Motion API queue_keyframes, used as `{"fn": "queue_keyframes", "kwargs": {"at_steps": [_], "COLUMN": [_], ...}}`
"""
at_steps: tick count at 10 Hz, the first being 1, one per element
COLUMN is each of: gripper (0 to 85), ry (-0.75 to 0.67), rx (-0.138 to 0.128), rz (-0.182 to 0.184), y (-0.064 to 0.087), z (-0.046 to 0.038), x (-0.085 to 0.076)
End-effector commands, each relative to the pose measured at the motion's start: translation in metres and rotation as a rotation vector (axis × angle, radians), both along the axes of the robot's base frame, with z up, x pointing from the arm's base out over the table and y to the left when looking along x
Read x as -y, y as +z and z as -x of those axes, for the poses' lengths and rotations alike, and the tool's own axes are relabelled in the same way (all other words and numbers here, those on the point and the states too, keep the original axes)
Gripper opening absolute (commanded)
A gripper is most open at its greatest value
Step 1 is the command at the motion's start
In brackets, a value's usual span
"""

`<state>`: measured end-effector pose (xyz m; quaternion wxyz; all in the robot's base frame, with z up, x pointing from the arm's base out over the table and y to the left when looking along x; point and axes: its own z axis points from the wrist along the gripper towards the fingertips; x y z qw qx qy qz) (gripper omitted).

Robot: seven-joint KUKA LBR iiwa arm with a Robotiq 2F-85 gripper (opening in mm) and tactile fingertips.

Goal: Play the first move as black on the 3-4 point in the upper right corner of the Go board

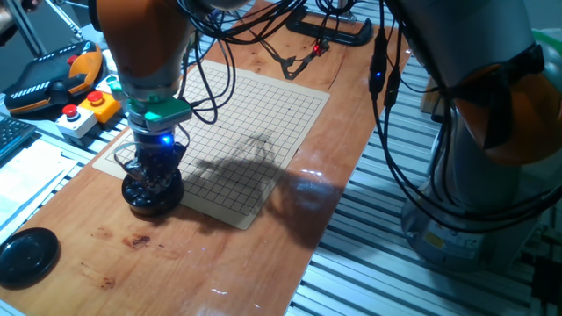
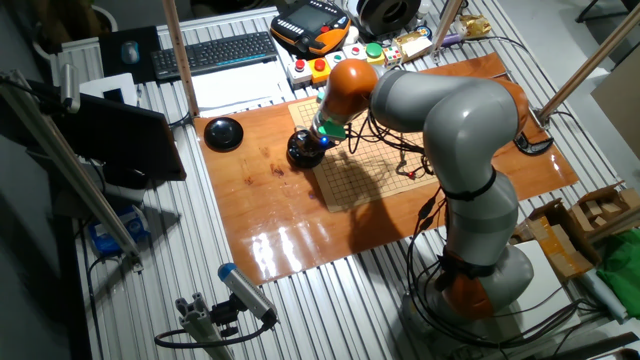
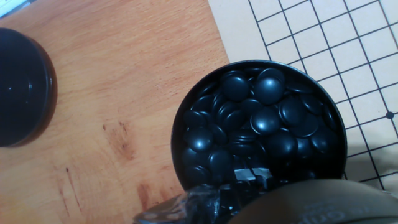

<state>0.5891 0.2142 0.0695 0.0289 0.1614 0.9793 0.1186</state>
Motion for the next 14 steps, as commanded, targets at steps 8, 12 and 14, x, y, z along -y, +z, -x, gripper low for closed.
{"fn": "queue_keyframes", "kwargs": {"at_steps": [8,12,14], "gripper": [23.7,23.3,22.7], "ry": [-0.018,-0.028,-0.034], "rx": [0.005,0.003,0.008], "rz": [0.005,0.004,0.008], "y": [0.0012,0.0005,-0.0028], "z": [-0.0004,0.0003,-0.0014], "x": [-0.0004,-0.0024,-0.0042]}}
